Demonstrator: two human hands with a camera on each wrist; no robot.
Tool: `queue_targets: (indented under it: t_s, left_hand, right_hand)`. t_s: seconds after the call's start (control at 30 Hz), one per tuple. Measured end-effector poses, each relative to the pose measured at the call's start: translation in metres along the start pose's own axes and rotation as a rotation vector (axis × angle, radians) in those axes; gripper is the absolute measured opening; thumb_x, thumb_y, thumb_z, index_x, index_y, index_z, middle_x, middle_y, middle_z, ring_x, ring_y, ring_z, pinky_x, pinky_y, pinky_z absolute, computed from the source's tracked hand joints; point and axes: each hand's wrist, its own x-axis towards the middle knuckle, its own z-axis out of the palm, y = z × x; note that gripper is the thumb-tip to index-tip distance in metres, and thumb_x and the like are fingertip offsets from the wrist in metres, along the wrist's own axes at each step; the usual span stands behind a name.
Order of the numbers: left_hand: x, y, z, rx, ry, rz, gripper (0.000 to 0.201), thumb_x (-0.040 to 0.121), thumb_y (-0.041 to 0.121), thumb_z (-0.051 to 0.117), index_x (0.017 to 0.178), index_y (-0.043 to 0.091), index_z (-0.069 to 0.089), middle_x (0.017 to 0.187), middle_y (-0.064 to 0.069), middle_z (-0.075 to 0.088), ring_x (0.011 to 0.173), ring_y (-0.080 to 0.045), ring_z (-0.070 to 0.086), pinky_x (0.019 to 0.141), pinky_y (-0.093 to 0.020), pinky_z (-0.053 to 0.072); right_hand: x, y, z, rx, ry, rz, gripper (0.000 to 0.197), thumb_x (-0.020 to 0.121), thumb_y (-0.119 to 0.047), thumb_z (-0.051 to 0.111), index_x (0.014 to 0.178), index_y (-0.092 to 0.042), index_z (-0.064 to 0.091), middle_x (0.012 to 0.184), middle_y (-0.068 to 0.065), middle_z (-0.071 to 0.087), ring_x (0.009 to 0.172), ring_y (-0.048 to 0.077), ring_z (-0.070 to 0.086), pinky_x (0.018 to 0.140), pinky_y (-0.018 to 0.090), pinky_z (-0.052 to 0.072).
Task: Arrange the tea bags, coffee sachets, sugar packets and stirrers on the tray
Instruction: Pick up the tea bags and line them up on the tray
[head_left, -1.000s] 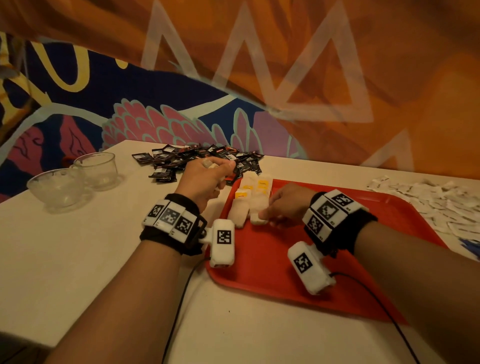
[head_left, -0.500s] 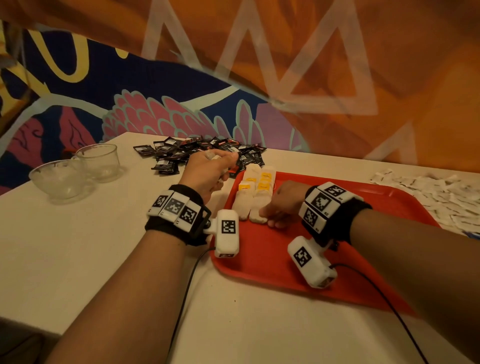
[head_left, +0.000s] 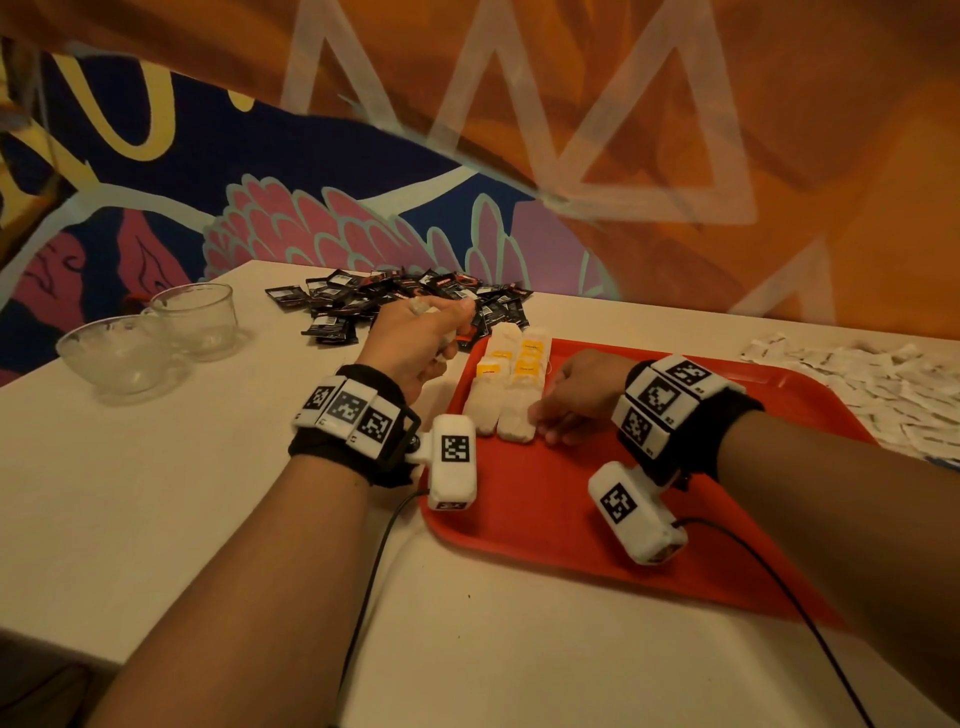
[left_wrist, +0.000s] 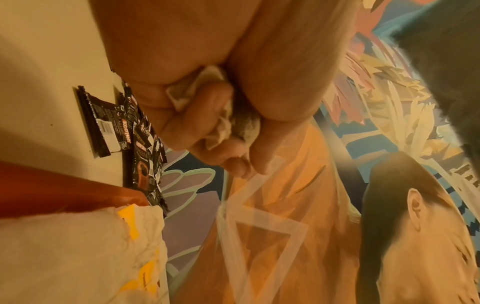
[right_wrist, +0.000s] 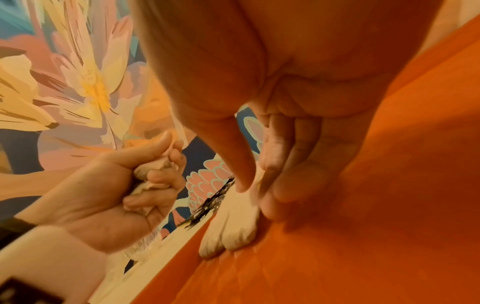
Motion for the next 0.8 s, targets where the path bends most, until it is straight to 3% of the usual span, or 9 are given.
queue_targets:
  t_s: [0.1,0.17,0.33,0.43,0.53,0.7,0.8]
  left_hand:
    - [-0.001,0.003,0.001,-0.018,-0.044,-0.069,0.03,0.096,0.042,0.062,0.097,0.012,0.067,0.079,0.001,0.06,0.052,-0.007,0.047,0.037,-0.017,0.03]
    - [-0.002,0.006,0.003,-0.048,-0.092,-0.112,0.043,0.096,0.052,0.055,0.099,0.01,0.065,0.073,0.001,0.057,0.05,-0.007,0.046,0.035,-0.017,0.028]
    - [-0.006,0.009,0.008,-0.165,-0.145,-0.16,0.054,0.098,0.061,0.041,0.093,0.01,0.059,0.065,-0.002,0.052,0.046,-0.01,0.045,0.033,-0.016,0.025]
    - [-0.01,0.011,0.012,-0.2,-0.159,-0.163,0.056,0.098,0.063,0.037,0.094,0.01,0.057,0.065,-0.006,0.054,0.047,-0.012,0.046,0.034,-0.016,0.023]
    - [-0.015,0.012,0.017,-0.206,-0.203,-0.156,0.059,0.098,0.065,0.033,0.093,0.011,0.055,0.058,-0.004,0.051,0.042,-0.012,0.045,0.034,-0.016,0.021]
    - [-0.017,0.01,0.024,-0.195,-0.259,-0.164,0.066,0.096,0.07,0.026,0.09,0.011,0.057,0.055,-0.003,0.047,0.036,-0.011,0.043,0.034,-0.014,0.024]
    - [-0.016,0.008,0.024,-0.207,-0.299,-0.153,0.069,0.095,0.072,0.026,0.091,0.009,0.055,0.06,-0.006,0.047,0.038,-0.013,0.045,0.035,-0.016,0.025]
  right_hand:
    - [-0.002,-0.002,-0.01,0.045,0.048,-0.038,0.011,0.09,-0.012,0.07,0.086,-0.004,0.064,0.087,0.012,0.073,0.069,0.016,0.068,0.061,0.026,0.055]
    - [-0.002,-0.003,-0.016,0.063,0.072,-0.079,0.016,0.089,-0.018,0.072,0.092,-0.006,0.062,0.087,0.009,0.075,0.072,0.018,0.071,0.056,0.025,0.053]
    - [-0.004,-0.012,-0.015,0.161,0.107,-0.331,0.014,0.085,-0.018,0.077,0.089,-0.016,0.063,0.086,0.004,0.075,0.071,0.014,0.067,0.061,0.027,0.049]
    - [-0.009,-0.021,-0.01,0.132,0.219,-0.544,0.013,0.083,-0.019,0.078,0.086,-0.021,0.066,0.078,-0.001,0.072,0.068,0.008,0.066,0.064,0.028,0.051]
    - [-0.012,-0.026,-0.001,0.047,0.328,-0.671,0.02,0.078,-0.028,0.082,0.093,-0.026,0.068,0.083,-0.007,0.071,0.076,0.005,0.067,0.071,0.023,0.052]
    - [-0.008,-0.026,0.008,0.015,0.381,-0.636,0.037,0.078,-0.037,0.08,0.11,-0.026,0.066,0.097,-0.012,0.067,0.084,-0.001,0.061,0.063,0.013,0.041]
    - [0.0,-0.02,0.012,0.069,0.411,-0.635,0.024,0.078,-0.031,0.081,0.096,-0.024,0.066,0.096,-0.008,0.067,0.087,0.008,0.062,0.068,0.02,0.045]
